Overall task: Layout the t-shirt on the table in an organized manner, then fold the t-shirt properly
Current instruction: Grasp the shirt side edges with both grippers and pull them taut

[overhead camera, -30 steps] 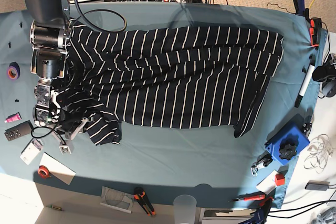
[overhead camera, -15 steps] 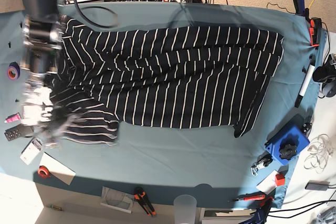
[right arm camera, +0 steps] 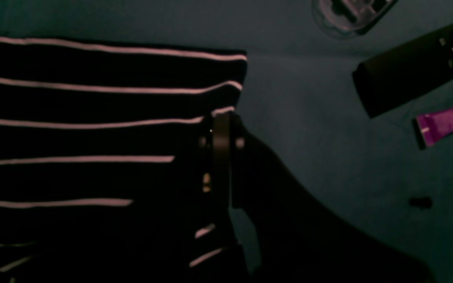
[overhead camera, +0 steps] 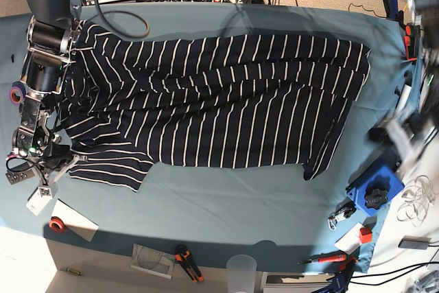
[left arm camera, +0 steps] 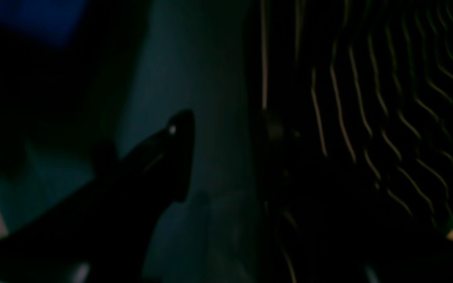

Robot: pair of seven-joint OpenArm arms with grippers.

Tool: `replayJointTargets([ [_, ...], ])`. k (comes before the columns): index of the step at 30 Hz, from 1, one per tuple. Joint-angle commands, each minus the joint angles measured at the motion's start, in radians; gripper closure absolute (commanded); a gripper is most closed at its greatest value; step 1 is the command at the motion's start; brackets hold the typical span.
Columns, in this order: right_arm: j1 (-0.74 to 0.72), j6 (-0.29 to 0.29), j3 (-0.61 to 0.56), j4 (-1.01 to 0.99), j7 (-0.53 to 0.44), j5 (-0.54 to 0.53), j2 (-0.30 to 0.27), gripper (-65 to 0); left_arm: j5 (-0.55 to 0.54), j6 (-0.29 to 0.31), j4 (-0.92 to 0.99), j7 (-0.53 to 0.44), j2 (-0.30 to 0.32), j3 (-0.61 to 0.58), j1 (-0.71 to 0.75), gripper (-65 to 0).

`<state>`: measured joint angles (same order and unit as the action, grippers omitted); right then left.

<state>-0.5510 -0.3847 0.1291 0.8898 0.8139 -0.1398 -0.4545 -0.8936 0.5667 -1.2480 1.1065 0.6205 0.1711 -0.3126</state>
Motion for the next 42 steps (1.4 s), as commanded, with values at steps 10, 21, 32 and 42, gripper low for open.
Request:
replayJointTargets([
  [10,-0.025,0.003,0.006,0.018,-0.001,-0.002,-0.022,0.0,0.355,-0.13,-0.015,-0.18,-0.143,-0.226,-0.156,-26.0],
  [21,-0.026,0.003,0.006,0.018,0.013,-0.001,-0.022,0.0,0.653,-0.237,-0.013,-0.257,-0.291,-0.24,-0.15,-26.1],
  [32,-0.026,0.003,0.006,0.018,0.013,-0.002,-0.022,0.0,0.674,-0.238,0.029,-0.329,-0.294,-0.241,-0.13,-26.0],
  [42,-0.025,0.003,0.006,0.018,0.018,-0.001,-0.022,0.0,0.798,-0.373,0.104,-0.377,-0.296,-0.241,-0.13,-24.5],
])
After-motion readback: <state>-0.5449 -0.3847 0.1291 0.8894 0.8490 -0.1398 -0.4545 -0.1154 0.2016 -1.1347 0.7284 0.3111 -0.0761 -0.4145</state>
